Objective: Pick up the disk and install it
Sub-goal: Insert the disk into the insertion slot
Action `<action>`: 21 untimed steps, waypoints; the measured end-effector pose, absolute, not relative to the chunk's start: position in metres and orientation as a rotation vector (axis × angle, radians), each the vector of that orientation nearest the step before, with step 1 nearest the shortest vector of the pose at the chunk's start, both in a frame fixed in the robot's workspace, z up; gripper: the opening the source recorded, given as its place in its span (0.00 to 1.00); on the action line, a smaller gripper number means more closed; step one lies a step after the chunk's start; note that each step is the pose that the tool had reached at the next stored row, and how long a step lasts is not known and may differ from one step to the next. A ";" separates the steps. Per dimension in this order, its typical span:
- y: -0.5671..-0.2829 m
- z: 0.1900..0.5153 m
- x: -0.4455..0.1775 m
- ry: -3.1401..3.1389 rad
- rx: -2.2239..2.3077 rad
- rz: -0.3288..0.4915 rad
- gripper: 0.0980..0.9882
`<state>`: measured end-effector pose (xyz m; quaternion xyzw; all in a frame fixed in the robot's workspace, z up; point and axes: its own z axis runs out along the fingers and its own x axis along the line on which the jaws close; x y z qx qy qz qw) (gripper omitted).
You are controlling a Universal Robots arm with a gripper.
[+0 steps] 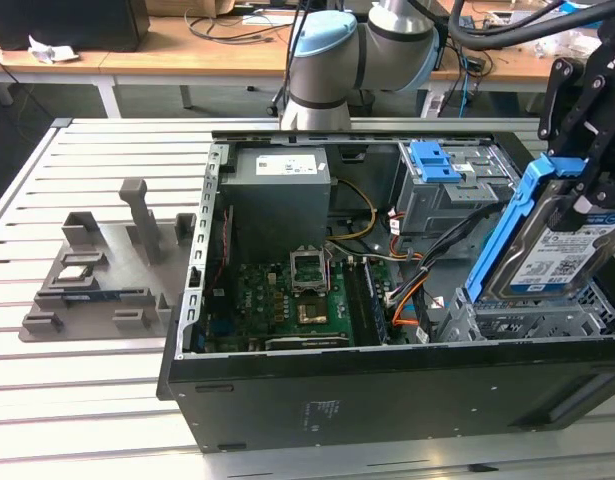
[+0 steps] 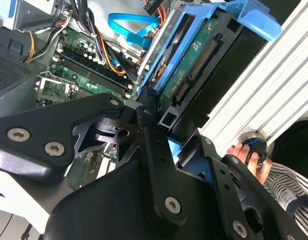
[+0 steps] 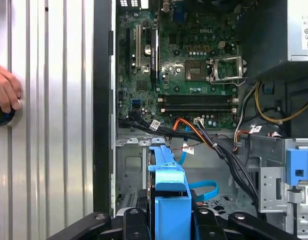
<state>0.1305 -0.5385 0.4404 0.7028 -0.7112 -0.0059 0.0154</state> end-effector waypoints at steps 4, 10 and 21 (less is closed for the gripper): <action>-0.539 0.436 0.131 -2.212 2.186 -0.020 0.30; -0.539 0.426 0.131 -2.210 2.184 -0.024 0.30; -0.539 0.411 0.131 -2.208 2.183 -0.027 0.30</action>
